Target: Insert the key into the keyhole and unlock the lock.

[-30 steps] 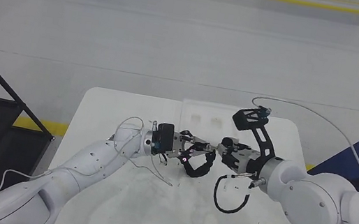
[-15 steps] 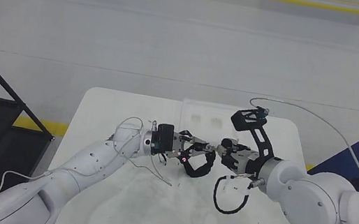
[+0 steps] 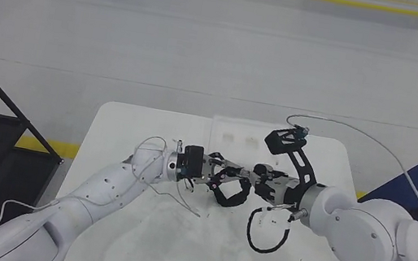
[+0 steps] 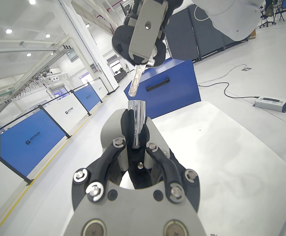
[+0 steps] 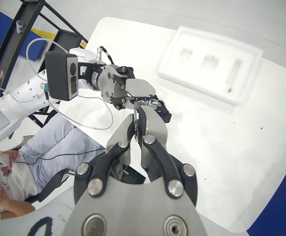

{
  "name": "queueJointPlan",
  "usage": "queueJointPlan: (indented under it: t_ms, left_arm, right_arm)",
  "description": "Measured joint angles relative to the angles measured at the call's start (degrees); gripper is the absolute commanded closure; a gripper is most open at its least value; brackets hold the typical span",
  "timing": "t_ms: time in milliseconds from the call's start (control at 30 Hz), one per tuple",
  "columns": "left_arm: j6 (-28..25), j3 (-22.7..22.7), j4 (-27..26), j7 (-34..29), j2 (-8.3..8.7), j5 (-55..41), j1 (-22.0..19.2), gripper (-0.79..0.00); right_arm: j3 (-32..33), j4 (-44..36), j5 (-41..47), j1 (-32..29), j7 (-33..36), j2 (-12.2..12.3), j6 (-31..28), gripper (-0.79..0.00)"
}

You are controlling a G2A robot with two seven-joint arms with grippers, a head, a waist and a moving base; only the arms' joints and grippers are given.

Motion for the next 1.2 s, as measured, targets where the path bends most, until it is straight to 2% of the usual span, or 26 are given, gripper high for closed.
queueJointPlan:
  t_ms: [233,567,867,1200]
  left_arm:
    - [0.0,-0.7,-0.6,1.3,0.62,3.2,-0.6,0.000]
    - [-3.5,-2.3,-6.0,-0.9,2.18,7.2,-0.7,0.000]
    - [-5.8,-3.3,-8.6,-2.5,2.87,7.0,0.3,0.000]
    - [-5.9,-3.8,-9.5,-3.6,3.20,7.4,0.8,0.000]
  right_arm:
    - [0.7,0.1,0.8,2.0,5.0,0.3,-1.3,0.000]
    - [0.6,-0.8,0.4,3.1,7.1,0.8,-3.4,0.000]
    - [-0.2,-1.4,0.0,3.1,7.2,1.2,-3.6,0.000]
    - [-0.6,-1.3,0.2,3.5,7.1,1.5,-3.4,0.000]
